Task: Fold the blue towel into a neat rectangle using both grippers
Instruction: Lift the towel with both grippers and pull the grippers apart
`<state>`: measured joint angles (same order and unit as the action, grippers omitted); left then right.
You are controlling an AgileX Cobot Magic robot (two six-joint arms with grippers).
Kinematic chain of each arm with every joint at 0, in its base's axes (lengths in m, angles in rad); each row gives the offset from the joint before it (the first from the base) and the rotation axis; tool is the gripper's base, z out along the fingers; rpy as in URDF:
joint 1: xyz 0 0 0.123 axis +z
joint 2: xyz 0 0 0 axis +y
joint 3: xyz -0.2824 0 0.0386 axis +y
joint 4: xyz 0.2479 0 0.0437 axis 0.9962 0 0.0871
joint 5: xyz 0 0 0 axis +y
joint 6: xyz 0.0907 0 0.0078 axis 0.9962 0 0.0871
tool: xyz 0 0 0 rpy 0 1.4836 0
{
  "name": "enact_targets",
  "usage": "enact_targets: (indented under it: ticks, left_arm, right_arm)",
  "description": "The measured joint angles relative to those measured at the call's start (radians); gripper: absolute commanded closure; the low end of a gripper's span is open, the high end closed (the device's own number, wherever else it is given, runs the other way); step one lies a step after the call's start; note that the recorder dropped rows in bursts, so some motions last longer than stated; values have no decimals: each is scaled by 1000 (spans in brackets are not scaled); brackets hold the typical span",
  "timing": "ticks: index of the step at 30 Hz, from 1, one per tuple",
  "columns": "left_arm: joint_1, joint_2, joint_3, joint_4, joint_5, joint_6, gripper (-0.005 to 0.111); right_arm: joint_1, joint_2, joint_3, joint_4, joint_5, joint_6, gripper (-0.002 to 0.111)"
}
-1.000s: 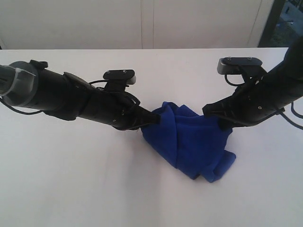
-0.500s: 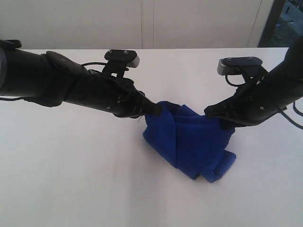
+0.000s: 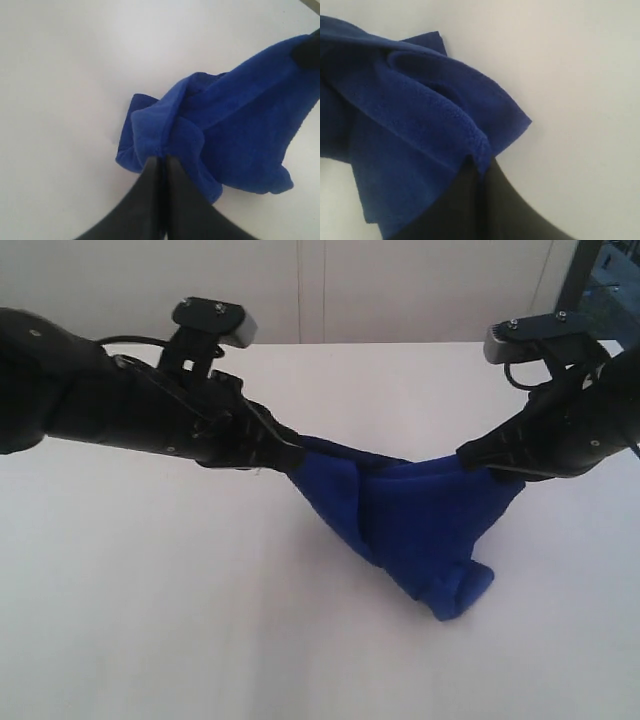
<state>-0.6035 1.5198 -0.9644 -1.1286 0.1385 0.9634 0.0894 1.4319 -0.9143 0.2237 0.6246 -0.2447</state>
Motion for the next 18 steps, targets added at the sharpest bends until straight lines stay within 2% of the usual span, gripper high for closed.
enact_targets:
  ticks: [12,18]
  left_arm:
    - [150,-289,86,113,163,-30,107]
    - [200,-439,88,310,226,-197,107]
  right_arm:
    - [0,-143,0,-50,107,46,108]
    - [0,-254,0,-76,184,61,108]
